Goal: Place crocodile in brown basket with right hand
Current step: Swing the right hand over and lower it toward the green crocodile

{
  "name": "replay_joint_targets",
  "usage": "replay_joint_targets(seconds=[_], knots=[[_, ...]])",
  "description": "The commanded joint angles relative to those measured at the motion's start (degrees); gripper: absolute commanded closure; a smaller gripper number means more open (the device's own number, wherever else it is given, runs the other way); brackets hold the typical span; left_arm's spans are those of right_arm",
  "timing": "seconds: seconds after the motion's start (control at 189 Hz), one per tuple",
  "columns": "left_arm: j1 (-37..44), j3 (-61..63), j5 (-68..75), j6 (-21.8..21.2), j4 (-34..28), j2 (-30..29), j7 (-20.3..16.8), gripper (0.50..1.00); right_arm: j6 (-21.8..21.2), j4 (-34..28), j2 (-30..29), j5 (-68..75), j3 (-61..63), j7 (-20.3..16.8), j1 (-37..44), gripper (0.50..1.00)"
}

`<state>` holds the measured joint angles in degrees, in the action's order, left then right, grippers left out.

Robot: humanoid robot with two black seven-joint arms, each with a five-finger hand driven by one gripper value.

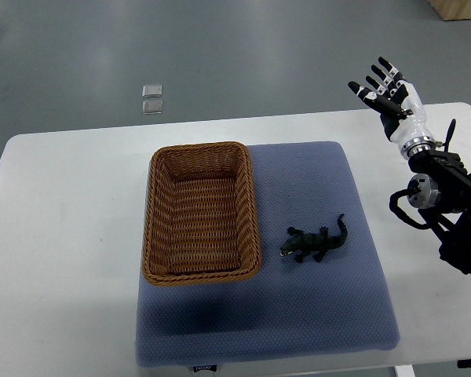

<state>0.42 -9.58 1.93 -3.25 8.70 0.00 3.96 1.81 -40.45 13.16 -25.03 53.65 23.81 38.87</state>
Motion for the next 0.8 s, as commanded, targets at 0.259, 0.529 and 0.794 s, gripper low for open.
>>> replay_joint_targets(seconds=[0.259, 0.529, 0.794], knots=[[-0.06, 0.0, 0.0, 0.0, 0.0, 0.0, -0.01, 0.5, -0.84, -9.74, 14.0, -8.64, -16.29, 0.01, 5.87, 0.579], [-0.06, 0.0, 0.0, 0.0, 0.0, 0.0, -0.01, 0.5, -4.27, -23.09, 27.35, -25.76, -30.26, 0.01, 14.57, 0.579], [-0.06, 0.0, 0.0, 0.0, 0.0, 0.0, -0.01, 0.5, -16.92, -35.48, 34.3, -49.76, -31.32, 0.01, 18.26, 0.579]])
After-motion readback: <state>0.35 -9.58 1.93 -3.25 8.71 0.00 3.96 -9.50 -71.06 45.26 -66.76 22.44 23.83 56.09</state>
